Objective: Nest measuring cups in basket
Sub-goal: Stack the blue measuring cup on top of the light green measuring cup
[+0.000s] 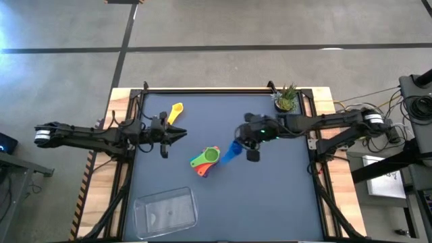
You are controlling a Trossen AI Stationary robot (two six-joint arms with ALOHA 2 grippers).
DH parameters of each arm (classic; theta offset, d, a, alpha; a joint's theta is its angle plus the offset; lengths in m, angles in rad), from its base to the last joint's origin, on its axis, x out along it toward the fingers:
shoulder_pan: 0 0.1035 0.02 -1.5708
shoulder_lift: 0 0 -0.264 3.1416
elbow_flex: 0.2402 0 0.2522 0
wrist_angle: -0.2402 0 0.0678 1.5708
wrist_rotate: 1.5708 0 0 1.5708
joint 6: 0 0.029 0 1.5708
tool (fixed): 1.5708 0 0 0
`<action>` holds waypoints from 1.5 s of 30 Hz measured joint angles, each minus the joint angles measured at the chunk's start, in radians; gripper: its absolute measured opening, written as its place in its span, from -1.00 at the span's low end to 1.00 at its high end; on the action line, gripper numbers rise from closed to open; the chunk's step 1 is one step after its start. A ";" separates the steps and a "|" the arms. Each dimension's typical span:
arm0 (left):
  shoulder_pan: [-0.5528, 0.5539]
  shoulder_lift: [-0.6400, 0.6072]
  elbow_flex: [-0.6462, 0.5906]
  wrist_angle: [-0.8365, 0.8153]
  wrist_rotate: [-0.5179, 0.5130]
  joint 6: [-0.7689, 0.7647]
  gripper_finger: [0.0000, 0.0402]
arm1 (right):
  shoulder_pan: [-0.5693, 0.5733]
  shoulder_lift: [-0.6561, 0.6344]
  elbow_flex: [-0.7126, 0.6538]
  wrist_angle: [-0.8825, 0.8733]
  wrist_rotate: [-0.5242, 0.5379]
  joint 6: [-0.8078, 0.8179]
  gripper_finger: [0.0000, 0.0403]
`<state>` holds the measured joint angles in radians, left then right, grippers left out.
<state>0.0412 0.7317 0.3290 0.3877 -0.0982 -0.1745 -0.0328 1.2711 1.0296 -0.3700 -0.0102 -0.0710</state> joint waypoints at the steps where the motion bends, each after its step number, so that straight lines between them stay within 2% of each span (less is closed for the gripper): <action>1: 0.000 -0.004 0.000 -0.002 0.000 0.000 -0.81 | -0.004 0.035 0.029 0.003 -0.009 -0.022 -0.96; 6: 0.000 -0.019 0.005 -0.007 0.000 0.000 -0.81 | -0.016 0.220 0.185 0.007 -0.097 -0.074 -0.96; 11: 0.000 -0.048 0.005 -0.066 0.002 -0.018 -0.81 | -0.024 0.356 0.288 0.005 -0.103 -0.115 -0.96; 18: 0.000 -0.089 0.005 -0.134 0.003 -0.022 -0.81 | -0.061 0.471 0.345 0.009 -0.102 -0.131 -0.95; 31: -0.001 -0.091 0.005 -0.188 0.005 -0.022 -0.81 | -0.093 0.523 0.359 0.023 -0.161 -0.099 -0.89; 36: -0.001 -0.086 0.005 -0.188 0.005 -0.021 -0.81 | -0.094 0.524 0.359 0.025 -0.233 -0.061 -0.89; 45: -0.001 -0.071 0.004 -0.188 0.005 -0.046 -0.81 | -0.094 0.524 0.358 0.051 -0.235 -0.059 -0.89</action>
<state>0.0406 0.6603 0.3332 0.1997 -0.0933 -0.2207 -0.1272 1.7950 1.3881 -0.3193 -0.2447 -0.1298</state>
